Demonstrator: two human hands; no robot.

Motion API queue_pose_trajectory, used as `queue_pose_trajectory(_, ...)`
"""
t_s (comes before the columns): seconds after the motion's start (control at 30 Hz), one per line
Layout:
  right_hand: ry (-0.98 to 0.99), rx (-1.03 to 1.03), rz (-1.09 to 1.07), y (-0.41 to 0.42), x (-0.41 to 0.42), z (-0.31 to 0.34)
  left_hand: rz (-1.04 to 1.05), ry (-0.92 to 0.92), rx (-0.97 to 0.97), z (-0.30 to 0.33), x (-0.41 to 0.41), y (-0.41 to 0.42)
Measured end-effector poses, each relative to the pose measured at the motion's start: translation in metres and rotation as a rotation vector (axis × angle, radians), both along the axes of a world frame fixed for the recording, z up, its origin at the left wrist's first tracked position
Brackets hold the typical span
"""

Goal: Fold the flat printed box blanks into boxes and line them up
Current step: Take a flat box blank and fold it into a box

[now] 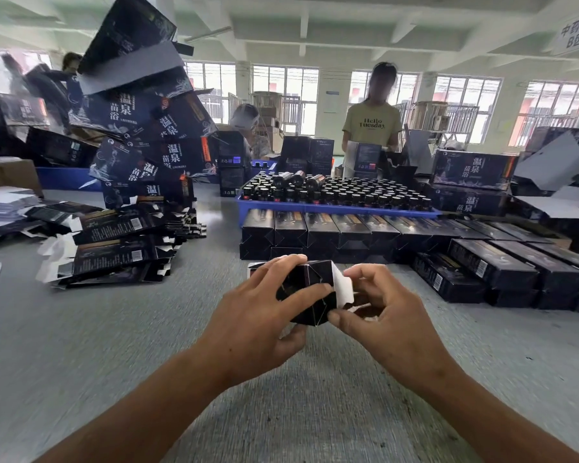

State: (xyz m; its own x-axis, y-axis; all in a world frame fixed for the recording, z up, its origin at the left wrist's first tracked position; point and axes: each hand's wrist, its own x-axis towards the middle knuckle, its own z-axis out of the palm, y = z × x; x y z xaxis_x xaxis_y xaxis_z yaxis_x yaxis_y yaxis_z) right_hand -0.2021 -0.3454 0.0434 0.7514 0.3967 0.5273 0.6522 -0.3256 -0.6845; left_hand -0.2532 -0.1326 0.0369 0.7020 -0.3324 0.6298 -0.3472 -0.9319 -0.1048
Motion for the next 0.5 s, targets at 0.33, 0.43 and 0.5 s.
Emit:
queue_pose_trajectory(0.33,0.080,0.062,0.015,0.0025,-0.0012,0.0005,-0.049,-0.047,-0.110,-0.0032,-0.0001,-0.0035)
queue_pose_trajectory(0.43,0.120,0.083,0.016,0.0034,0.0004,0.0002,-0.079,-0.059,-0.131,-0.0030,-0.0014,-0.0065)
queue_pose_trajectory(0.5,0.139,0.096,0.029,0.0026,0.0016,0.0005,-0.086,-0.066,-0.133,-0.0017,-0.0023,-0.0070)
